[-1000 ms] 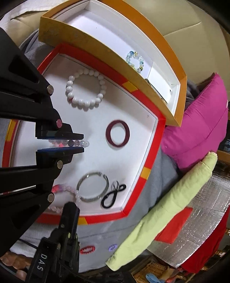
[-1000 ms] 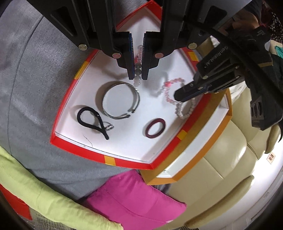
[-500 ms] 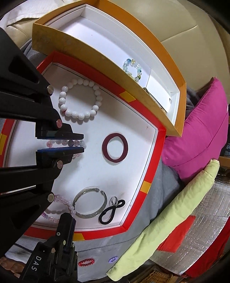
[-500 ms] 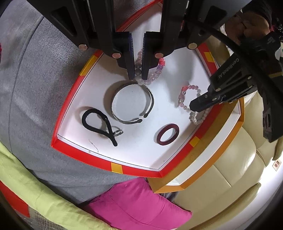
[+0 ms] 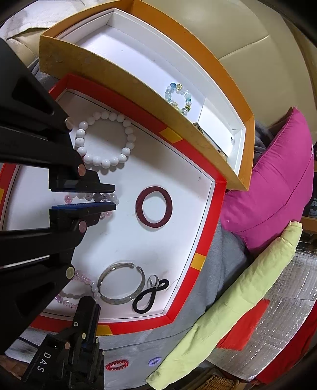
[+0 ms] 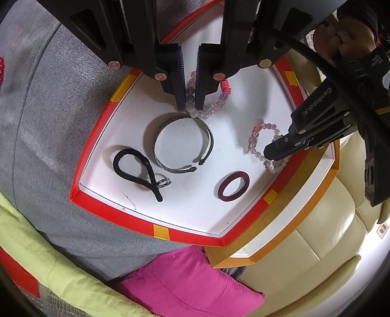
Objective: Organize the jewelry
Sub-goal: 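Lower both bracelets into the box and open both tools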
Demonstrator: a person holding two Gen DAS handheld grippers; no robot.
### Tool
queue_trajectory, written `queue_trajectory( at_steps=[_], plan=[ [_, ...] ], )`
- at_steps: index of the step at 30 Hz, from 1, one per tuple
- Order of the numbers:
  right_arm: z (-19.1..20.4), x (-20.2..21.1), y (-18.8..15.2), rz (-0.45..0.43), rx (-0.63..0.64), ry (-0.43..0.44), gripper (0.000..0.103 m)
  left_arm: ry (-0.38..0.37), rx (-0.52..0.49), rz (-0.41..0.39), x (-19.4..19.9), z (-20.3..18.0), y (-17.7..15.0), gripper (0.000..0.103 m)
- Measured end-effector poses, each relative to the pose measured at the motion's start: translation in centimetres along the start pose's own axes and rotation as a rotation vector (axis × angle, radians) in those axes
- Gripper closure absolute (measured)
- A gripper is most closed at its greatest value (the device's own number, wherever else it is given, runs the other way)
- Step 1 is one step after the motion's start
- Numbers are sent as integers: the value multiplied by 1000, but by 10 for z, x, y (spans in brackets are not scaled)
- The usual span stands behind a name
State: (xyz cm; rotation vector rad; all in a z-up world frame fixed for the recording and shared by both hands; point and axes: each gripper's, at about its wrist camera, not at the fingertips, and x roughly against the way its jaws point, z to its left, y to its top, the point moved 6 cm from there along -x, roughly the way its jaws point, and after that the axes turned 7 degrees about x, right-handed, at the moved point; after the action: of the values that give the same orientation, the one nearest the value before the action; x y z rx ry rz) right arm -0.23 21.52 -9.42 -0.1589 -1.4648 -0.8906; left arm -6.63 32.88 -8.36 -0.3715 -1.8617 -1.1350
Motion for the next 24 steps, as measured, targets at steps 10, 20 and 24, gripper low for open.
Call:
queue_trajectory(
  at_steps=[10,20,24],
  plan=[
    [3,-5,3,7,8,-13,95,17,4,4,-4,8,0,96],
    [4,-6,3,7,10,-27,95,20,9,1,-3,12,2,96],
    [5,-7,2,11,6,-25,95,22,10,3,-4,13,2,96]
  ],
)
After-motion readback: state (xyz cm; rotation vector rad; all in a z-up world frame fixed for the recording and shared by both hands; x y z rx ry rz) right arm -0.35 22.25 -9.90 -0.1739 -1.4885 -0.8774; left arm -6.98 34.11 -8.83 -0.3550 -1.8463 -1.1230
